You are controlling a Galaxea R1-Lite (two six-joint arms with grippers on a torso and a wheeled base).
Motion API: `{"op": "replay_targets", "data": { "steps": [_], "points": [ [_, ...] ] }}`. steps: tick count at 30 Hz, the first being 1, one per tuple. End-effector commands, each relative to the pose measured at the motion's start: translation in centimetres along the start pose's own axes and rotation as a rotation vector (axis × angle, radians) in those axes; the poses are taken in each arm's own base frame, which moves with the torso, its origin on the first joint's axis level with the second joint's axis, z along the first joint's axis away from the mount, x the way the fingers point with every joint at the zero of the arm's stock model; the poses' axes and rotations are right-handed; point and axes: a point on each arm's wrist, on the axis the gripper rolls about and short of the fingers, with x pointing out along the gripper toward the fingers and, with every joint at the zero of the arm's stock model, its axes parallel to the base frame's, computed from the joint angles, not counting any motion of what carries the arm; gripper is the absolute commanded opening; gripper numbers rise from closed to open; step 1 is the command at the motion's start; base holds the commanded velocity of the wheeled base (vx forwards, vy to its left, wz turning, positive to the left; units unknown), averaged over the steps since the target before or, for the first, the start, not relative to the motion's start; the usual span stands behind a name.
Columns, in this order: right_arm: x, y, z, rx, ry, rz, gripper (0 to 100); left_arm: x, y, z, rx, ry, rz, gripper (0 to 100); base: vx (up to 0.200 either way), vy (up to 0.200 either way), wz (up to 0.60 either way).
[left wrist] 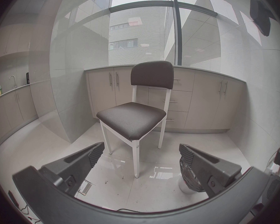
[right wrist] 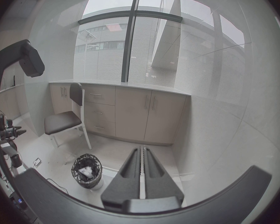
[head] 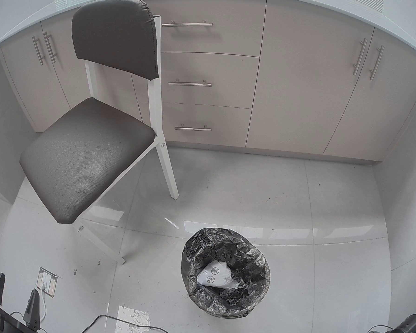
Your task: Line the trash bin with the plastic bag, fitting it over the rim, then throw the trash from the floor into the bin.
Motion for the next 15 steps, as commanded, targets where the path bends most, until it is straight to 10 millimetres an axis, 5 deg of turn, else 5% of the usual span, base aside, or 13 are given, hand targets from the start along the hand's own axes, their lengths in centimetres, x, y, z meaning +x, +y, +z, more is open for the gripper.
{"op": "replay_targets", "data": {
  "steps": [1, 5, 15],
  "points": [
    [12.5, 3.8, -13.8, 0.141, -0.088, 0.093, 0, 0.0, 0.0, -0.5, 0.000, 0.006, 0.001, 100, 0.000, 0.000, 0.00],
    [13.1, 4.2, -16.6, 0.115, 0.049, 0.096, 0, 0.0, 0.0, -0.5, 0.000, 0.006, 0.001, 100, 0.000, 0.000, 0.00],
    [13.0, 4.2, -16.8, 0.085, 0.066, 0.108, 0, 0.0, 0.0, -0.5, 0.000, 0.006, 0.001, 100, 0.000, 0.000, 0.00]
  ]
}}
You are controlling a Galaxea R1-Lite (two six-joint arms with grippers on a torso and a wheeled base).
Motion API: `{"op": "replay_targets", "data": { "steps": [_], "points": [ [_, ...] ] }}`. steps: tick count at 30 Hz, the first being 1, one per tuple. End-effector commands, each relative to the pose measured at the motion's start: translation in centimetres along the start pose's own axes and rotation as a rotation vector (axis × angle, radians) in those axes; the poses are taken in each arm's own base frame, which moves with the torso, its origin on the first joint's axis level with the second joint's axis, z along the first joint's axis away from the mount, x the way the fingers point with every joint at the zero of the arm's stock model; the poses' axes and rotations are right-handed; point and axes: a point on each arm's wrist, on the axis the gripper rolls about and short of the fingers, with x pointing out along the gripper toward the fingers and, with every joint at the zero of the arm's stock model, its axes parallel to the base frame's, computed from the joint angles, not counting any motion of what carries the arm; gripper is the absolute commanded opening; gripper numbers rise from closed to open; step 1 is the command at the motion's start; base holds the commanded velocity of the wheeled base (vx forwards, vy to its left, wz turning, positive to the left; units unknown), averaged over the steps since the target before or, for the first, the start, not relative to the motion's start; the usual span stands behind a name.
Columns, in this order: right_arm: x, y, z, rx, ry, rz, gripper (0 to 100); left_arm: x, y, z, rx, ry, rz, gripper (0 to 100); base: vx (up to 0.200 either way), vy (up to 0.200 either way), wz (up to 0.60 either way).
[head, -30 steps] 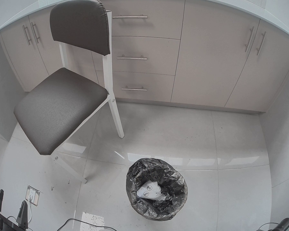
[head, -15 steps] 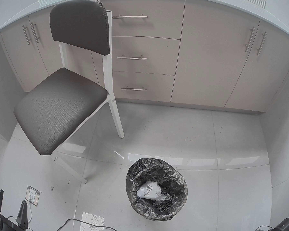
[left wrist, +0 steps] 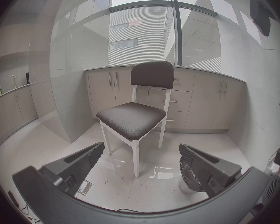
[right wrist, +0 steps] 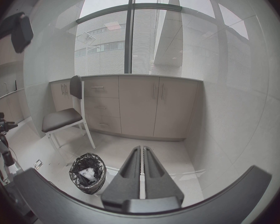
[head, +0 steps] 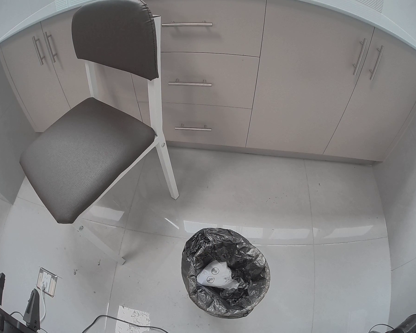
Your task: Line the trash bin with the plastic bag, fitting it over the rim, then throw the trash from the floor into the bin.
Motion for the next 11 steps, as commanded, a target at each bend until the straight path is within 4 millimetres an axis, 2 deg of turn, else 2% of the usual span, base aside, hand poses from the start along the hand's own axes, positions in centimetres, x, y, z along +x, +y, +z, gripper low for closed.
{"op": "replay_targets", "data": {
  "steps": [1, 11],
  "points": [
    [3.31, 0.75, -7.83, 0.027, 0.055, 0.043, 0, 0.04, 0.02, -0.51, 0.000, 0.006, 0.000, 100, 0.000, 0.000, 0.00],
    [3.31, 0.75, -7.83, 0.035, 0.055, 0.045, 0, 0.04, 0.02, -0.51, 0.000, 0.006, 0.000, 100, 0.000, 0.000, 0.00]
  ]
}}
